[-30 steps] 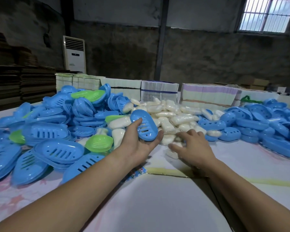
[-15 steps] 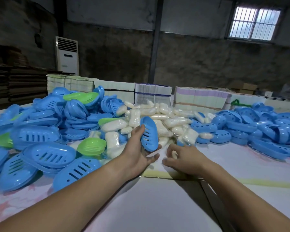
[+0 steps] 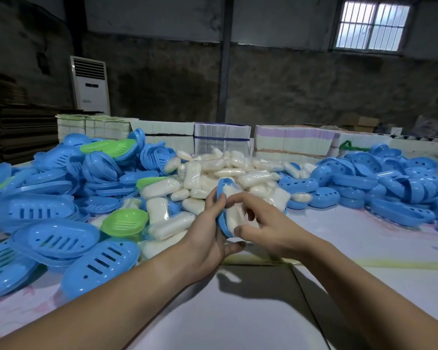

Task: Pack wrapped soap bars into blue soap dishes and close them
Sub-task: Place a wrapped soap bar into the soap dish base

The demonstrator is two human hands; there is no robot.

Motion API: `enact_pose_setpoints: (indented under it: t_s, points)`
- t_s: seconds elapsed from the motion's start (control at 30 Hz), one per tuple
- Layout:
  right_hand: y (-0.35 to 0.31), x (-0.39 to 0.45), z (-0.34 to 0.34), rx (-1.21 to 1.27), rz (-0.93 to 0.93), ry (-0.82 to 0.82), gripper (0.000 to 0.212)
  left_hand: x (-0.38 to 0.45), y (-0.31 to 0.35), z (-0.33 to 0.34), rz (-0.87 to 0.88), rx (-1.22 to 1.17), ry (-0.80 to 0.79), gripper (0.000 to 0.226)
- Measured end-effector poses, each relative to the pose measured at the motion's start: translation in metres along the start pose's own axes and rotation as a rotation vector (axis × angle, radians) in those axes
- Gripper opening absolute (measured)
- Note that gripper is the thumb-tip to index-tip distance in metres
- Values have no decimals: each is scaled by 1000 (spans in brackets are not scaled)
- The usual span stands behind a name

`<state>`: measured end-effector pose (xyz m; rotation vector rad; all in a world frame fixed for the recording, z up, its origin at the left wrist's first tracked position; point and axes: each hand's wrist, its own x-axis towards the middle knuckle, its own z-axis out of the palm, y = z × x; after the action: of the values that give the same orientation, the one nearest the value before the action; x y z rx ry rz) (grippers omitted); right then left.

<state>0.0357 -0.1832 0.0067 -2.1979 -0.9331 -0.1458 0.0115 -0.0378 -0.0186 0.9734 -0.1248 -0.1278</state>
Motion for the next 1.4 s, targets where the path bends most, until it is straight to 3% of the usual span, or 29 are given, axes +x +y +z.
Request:
enact_pose_setpoints:
  t_s: [0.17, 0.3, 0.43, 0.53, 0.63, 0.7, 0.8, 0.9, 0.97, 1.1, 1.23, 1.4]
  points:
    - [6, 0, -6, -62, 8, 19, 61, 0, 3, 2, -115, -79, 2, 44]
    - [13, 5, -4, -289, -30, 123, 80, 1, 6, -1, -183, -142, 1, 50]
    - [15, 10, 5, -286, 17, 238, 70, 5, 1, -3, -187, -179, 0, 52]
    - [15, 12, 11, -300, 59, 227, 70, 8, -1, -4, -190, -216, 10, 53]
    - [21, 11, 8, -44, 92, 229, 63, 9, -6, -4, -208, -225, 4, 55]
    - [34, 14, -3, 113, 115, 403, 45, 12, -13, -5, -202, -203, 12, 57]
    - [65, 27, -27, -127, 290, 627, 35, 16, -20, -8, -195, -179, 24, 61]
    - [99, 43, -52, -558, 562, 577, 51, 20, -24, -11, -179, -153, 11, 64]
    - [117, 51, -66, -699, 669, 504, 58, 20, -23, -9, -172, -146, -9, 64]
    - [136, 64, -75, -753, 843, 304, 57, 19, -22, -10, -161, -156, 28, 62]
    - [145, 68, -85, -790, 859, 330, 61, 20, -20, -9, -181, -149, 49, 63]
    - [154, 65, -83, -597, 886, 306, 69, 21, -23, -13, -210, -99, 60, 67]
